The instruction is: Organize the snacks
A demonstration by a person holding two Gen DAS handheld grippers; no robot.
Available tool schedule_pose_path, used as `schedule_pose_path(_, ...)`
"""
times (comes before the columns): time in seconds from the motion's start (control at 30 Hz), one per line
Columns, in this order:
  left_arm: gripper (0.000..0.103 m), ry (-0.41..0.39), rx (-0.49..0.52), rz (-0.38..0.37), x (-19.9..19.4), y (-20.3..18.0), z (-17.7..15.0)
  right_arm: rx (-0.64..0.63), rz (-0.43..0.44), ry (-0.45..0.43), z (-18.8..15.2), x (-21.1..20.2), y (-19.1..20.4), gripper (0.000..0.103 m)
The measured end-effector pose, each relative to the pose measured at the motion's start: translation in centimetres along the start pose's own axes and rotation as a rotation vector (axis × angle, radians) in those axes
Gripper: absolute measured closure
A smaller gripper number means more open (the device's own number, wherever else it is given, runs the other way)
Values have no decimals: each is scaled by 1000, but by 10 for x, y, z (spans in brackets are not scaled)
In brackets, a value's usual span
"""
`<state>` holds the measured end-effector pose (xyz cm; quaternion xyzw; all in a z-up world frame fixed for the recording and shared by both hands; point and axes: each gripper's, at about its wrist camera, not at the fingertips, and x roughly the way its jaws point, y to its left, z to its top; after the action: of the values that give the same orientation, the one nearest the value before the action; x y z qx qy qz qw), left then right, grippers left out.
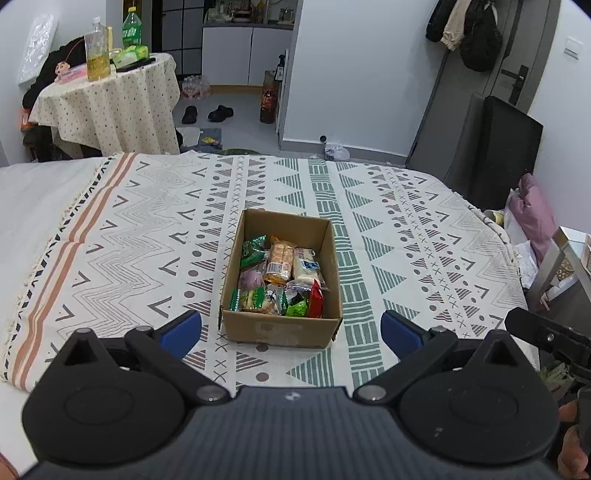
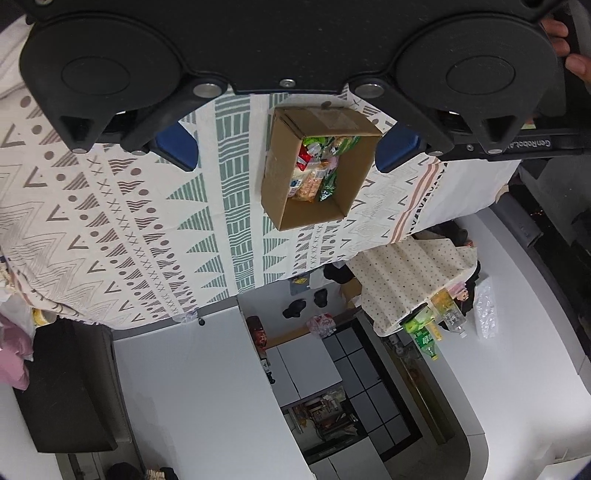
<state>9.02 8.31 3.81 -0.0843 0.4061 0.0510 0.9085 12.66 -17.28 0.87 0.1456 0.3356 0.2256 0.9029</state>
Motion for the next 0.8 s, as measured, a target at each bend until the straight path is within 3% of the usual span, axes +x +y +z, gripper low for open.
schedule_pose_path(0.37, 0, -47, 26, -1, -40, 8, -15, -29, -32, -37, -6, -40, 6, 0)
schedule_pose_path(0.8, 0, -75, 53, 7, -65, 14, -34, -128, -72, -45, -18, -55, 28, 0)
